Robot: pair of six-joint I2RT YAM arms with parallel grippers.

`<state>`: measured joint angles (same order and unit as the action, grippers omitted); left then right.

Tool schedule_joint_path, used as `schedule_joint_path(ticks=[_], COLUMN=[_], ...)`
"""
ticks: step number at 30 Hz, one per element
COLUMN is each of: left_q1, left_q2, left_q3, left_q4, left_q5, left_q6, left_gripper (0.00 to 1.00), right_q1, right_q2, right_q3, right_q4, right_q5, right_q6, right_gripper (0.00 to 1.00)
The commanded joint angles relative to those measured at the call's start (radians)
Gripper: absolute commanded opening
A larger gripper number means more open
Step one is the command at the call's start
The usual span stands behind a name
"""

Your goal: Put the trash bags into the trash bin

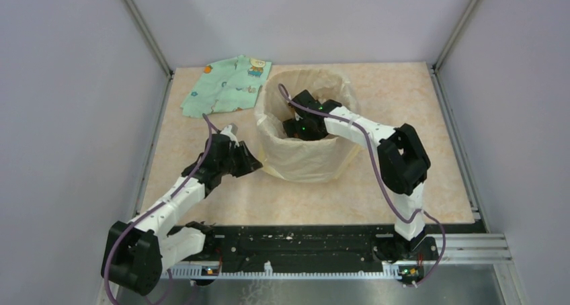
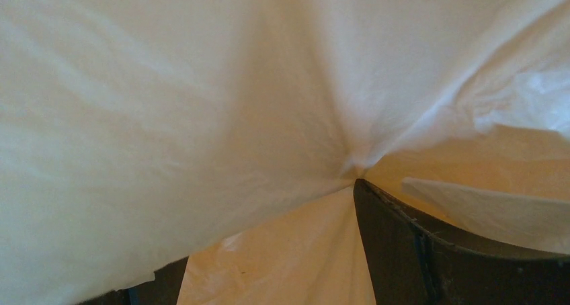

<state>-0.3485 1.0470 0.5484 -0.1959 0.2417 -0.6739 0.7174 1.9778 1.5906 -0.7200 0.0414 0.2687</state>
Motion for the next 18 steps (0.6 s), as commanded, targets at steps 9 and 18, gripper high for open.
schedule_joint_path(ticks=[9, 18], left_q1=[-0.004, -0.003], left_q2=[-0.047, -0.079], left_q3=[0.035, 0.082], left_q4=[0.001, -0.040], left_q5=[0.010, 0.007], left_q6=[0.026, 0.034], left_gripper=[0.32, 0.36], right_q1=[-0.014, -0.014], right_q2=[0.056, 0.093], right_q3=[0.002, 0.026], right_q4=[0.033, 0.004], right_q5=[-0.009, -0.040], right_q6=[-0.044, -0.071], right_gripper=[0.83, 0.83])
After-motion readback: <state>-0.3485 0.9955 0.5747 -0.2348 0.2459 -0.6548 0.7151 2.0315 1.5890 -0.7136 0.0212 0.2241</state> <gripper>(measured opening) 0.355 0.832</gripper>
